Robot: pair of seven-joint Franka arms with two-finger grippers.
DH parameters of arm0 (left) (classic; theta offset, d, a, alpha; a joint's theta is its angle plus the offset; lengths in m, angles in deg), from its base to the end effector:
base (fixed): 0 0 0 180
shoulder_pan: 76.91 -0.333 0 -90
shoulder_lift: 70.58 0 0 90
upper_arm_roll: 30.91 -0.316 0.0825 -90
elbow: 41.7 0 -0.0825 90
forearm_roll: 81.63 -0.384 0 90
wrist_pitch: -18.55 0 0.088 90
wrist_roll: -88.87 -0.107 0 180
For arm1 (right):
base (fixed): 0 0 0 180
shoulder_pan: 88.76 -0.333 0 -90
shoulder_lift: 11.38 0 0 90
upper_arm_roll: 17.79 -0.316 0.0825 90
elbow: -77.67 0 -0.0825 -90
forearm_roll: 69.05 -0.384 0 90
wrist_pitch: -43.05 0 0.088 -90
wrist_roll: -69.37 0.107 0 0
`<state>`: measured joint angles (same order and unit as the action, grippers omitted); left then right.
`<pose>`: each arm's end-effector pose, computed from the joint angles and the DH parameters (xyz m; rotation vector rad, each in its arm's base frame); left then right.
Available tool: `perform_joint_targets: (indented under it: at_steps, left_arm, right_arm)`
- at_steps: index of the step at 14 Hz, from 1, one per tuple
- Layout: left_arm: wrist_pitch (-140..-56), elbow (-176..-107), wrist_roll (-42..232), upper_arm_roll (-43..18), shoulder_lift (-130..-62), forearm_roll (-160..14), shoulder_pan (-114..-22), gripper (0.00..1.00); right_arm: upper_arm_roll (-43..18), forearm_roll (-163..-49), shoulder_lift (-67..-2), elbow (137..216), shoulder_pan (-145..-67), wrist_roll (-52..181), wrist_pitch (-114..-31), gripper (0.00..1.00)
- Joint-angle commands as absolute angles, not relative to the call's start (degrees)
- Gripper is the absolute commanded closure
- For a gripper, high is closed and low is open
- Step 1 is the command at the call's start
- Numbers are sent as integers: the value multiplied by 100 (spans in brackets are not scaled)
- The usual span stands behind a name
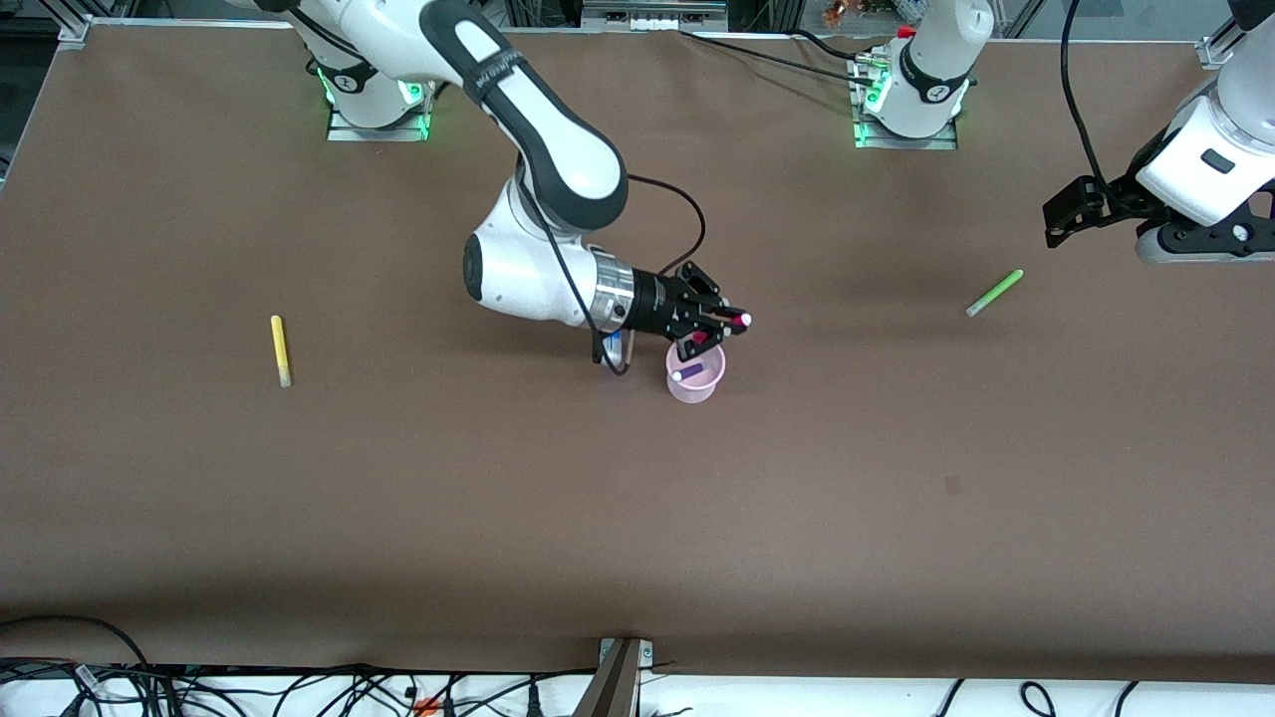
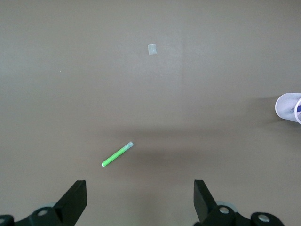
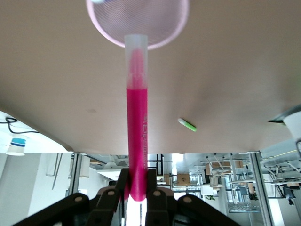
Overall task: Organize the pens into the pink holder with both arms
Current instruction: 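Carry the pink marker over the pink cup with the right gripper, then lower the pink marker into the cup with the right gripper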
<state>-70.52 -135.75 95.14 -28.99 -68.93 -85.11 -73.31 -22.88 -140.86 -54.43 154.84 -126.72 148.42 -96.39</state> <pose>0.5402 -0.0459 0.6059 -3.0732 -0.0190 0.0791 0.5717 0.5138 0.3169 -1.6158 1.5866 0.9123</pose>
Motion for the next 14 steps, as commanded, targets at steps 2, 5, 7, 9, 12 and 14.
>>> perform_joint_targets:
  at_steps: [2, 5, 7, 9, 12, 14]
  left_arm:
    - [-6995, -13547, 9555, -2854, -6856, -8427, -7340, 0]
    - [-6995, -13556, 9546, -2854, -6856, -8427, -7340, 0]
    - [-6995, -13556, 9547, -2854, -6856, -8427, -7340, 0]
    - [-6995, -13556, 9546, -2854, -6856, -8427, -7340, 0]
    - [-6995, -13548, 9546, -2854, -6864, -8427, -7340, 0]
    - [-6978, -13574, 9546, -2854, -6847, -8427, -7340, 0]
  right_arm:
    - [-2280, -14191, -5874, 14939, -12752, 14821, -9836, 100]
    - [-2280, -14191, -6111, 14842, -12761, 14725, -9880, 100]
    - [-2280, -14209, -6182, 14851, -12892, 14698, -10143, 100]
    - [-2280, -14209, -6200, 14868, -12937, 14698, -10179, 100]
    - [-2280, -14227, -6235, 14877, -12928, 14707, -10179, 100]
    - [-2280, -14218, -6270, 14860, -12937, 14663, -10188, 100]
